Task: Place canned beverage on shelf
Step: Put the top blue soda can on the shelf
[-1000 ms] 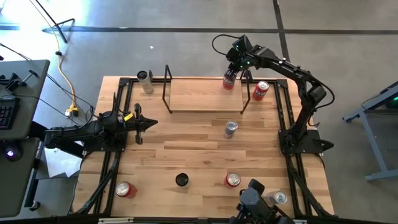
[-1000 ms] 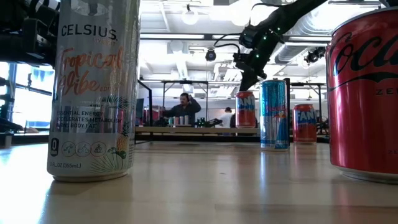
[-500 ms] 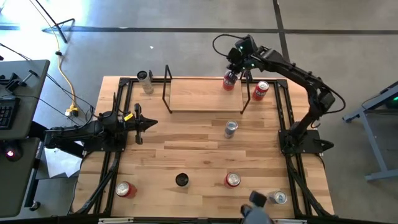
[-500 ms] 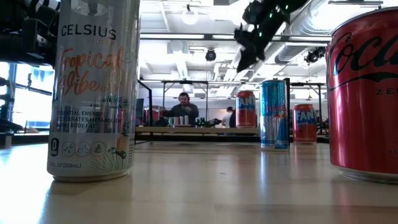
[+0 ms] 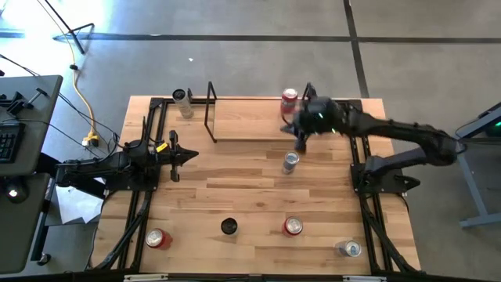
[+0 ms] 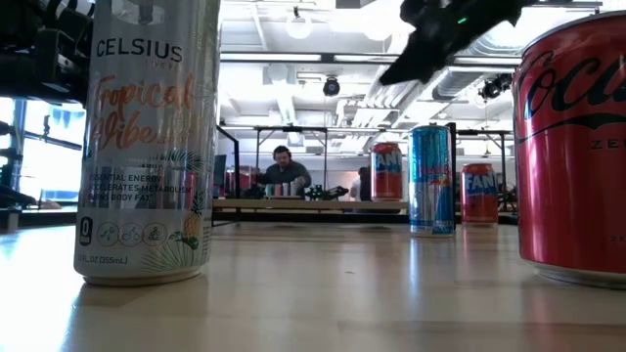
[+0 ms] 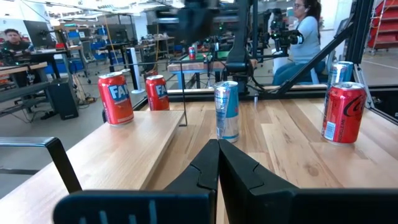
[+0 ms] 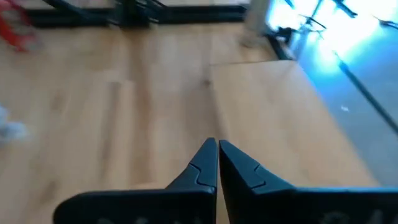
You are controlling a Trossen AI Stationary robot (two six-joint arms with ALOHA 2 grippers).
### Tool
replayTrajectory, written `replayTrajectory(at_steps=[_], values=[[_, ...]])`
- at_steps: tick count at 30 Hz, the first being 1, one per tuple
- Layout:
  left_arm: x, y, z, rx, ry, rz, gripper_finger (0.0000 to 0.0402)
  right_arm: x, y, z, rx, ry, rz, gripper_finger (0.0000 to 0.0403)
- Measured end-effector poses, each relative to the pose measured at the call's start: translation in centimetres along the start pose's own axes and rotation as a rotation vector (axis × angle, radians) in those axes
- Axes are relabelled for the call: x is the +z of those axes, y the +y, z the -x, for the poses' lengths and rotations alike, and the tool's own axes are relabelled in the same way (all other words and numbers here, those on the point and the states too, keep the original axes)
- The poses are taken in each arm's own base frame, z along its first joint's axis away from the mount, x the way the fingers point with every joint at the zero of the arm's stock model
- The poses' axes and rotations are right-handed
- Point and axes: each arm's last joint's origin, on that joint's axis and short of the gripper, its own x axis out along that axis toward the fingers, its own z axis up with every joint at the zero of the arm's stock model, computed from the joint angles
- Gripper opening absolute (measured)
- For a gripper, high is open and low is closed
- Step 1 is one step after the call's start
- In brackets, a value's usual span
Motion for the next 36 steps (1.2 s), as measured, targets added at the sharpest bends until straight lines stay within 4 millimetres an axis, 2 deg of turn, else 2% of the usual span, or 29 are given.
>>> replayTrajectory(at_steps=[3,6,12,16,19,23,36], values=[[0.0,0.0,0.0,0.0,0.0,0.0,0.0,-1.4,2.2,1.3,0.023,-0.02,-0.032,0.0006],[0.0,0.0,0.0,0.0,0.0,0.0,0.0,-2.7,4.1,2.3,0.064,-0.029,-0.047,0.0034],[0.0,0.0,0.0,0.0,0.0,0.0,0.0,-4.7,6.4,3.1,0.078,0.028,-0.134,0.0153],[0.0,0.0,0.0,0.0,0.0,0.0,0.0,-5.3,6.8,2.7,0.005,0.061,-0.148,0.0235],[0.0,0.0,0.0,0.0,0.0,0.0,0.0,-5.5,6.8,2.2,-0.018,0.091,-0.144,0.0273],[0.0,0.0,0.0,0.0,0.0,0.0,0.0,-6.0,6.6,1.0,-0.037,0.147,-0.142,0.029],[0.0,0.0,0.0,0.0,0.0,0.0,0.0,-7.7,6.3,-2.8,-0.057,0.304,-0.075,0.0291]])
